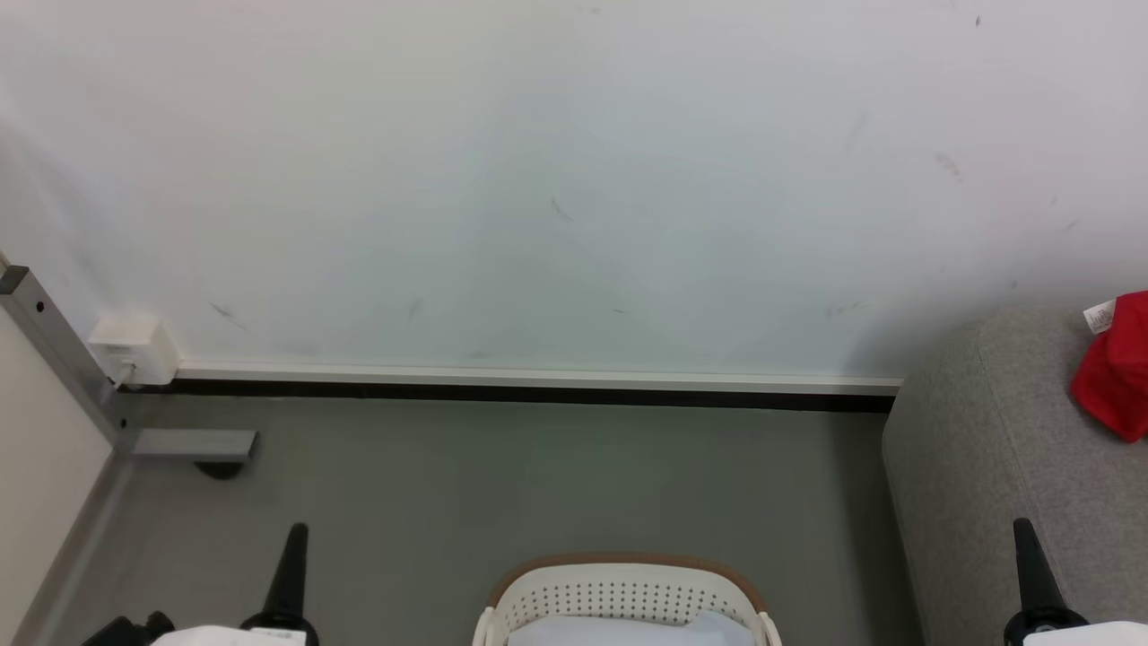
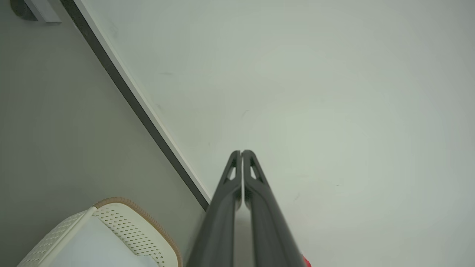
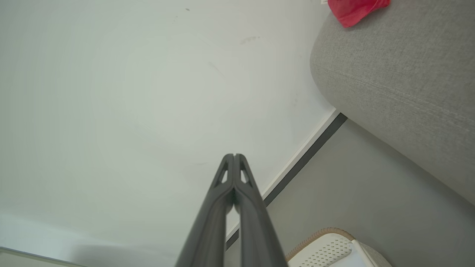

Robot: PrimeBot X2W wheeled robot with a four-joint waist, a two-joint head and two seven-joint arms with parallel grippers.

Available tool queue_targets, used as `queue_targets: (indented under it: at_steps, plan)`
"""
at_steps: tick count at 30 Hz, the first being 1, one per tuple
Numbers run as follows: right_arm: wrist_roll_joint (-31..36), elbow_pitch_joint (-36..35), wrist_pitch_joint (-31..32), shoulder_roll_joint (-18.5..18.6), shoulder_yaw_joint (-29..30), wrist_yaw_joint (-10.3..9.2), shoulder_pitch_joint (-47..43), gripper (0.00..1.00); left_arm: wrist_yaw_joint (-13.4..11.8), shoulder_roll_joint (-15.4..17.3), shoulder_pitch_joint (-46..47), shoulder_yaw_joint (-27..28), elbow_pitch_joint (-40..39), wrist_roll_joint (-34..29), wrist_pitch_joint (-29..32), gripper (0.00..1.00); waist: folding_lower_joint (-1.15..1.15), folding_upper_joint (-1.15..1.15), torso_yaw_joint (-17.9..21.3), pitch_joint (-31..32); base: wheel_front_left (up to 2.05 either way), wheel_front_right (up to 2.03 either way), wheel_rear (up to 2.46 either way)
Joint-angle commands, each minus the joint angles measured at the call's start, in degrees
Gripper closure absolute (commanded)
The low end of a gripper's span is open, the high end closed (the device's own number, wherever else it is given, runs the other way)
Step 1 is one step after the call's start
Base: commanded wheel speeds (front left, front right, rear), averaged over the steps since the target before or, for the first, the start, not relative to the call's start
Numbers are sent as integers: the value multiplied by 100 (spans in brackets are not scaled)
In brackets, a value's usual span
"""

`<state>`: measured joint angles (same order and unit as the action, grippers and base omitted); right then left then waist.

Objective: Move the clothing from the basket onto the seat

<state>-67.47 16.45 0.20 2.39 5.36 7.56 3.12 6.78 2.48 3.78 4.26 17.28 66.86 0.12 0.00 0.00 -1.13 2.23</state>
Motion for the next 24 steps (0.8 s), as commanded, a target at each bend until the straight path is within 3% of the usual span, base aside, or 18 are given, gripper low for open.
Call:
queue_targets:
  at_steps: [1, 24]
  plan:
    - [-166, -80, 45, 62, 20, -8, 119, 100, 33, 45, 131, 35, -82, 213, 57, 100, 0, 0, 3, -7, 0, 0, 0]
    - [-1301, -166, 337, 67, 73, -11, 230, 100, 58, 54, 204, 138, -206, 1340, 352, 100, 0, 0, 50, -107, 0, 0, 0]
